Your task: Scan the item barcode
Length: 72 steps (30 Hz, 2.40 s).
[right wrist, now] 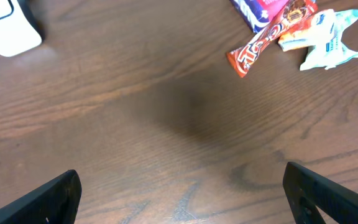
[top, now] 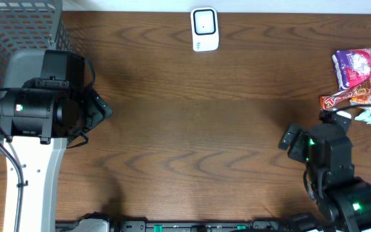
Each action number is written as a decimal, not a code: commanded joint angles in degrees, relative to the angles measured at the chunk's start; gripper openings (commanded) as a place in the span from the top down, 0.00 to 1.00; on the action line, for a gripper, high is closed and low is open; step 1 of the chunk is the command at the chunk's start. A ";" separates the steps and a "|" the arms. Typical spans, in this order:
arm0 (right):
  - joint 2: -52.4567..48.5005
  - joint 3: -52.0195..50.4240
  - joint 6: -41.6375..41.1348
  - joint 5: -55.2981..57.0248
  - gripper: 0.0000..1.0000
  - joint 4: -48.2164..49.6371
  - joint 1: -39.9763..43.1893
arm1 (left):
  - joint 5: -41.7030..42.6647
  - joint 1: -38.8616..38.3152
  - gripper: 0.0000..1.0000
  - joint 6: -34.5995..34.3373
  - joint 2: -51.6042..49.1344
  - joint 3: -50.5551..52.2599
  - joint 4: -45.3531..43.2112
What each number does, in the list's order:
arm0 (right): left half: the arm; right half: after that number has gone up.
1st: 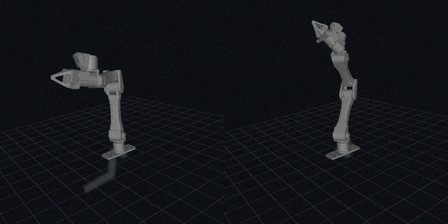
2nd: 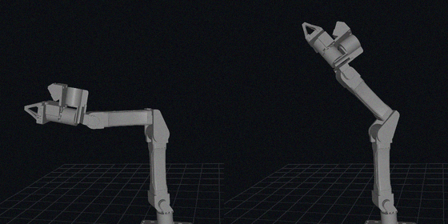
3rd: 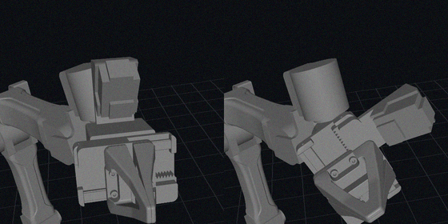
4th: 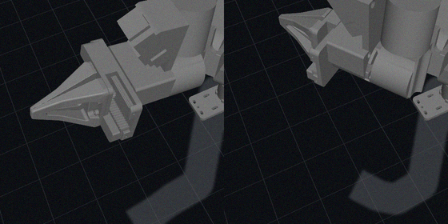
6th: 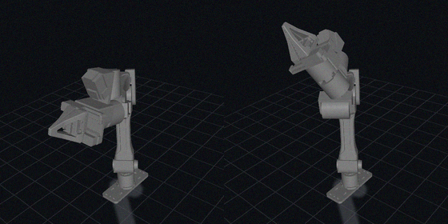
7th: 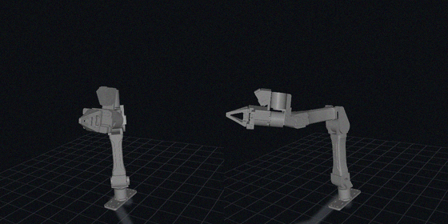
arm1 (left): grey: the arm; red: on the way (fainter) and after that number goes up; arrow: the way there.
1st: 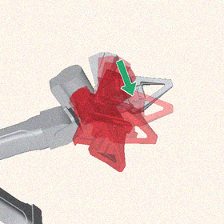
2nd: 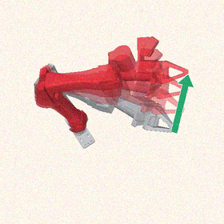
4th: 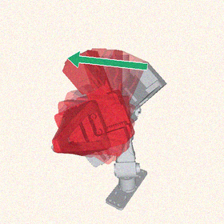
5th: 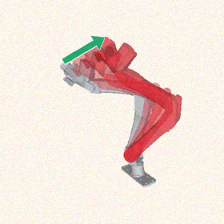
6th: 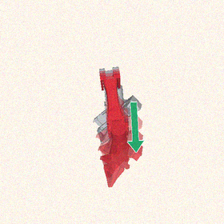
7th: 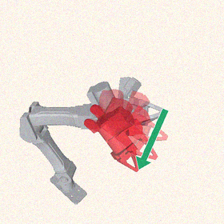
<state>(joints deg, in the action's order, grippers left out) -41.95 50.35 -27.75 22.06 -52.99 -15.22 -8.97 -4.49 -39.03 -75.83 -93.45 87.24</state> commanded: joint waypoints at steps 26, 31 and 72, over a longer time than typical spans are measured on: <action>31.95 -33.83 6.19 -14.29 0.01 36.30 8.61 | -0.72 0.31 0.01 -0.52 0.61 -0.11 0.35; 34.23 -36.92 6.19 -14.27 0.01 38.97 8.66 | -0.72 0.31 0.01 -0.52 0.61 -0.11 0.35; 41.66 -50.05 21.20 -20.94 0.01 48.59 14.78 | -0.72 0.31 0.01 -0.52 0.61 -0.11 0.35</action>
<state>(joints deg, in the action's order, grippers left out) -0.69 0.60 -11.60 3.05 -4.10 -0.89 -8.97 -4.49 -39.03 -75.83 -93.45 87.24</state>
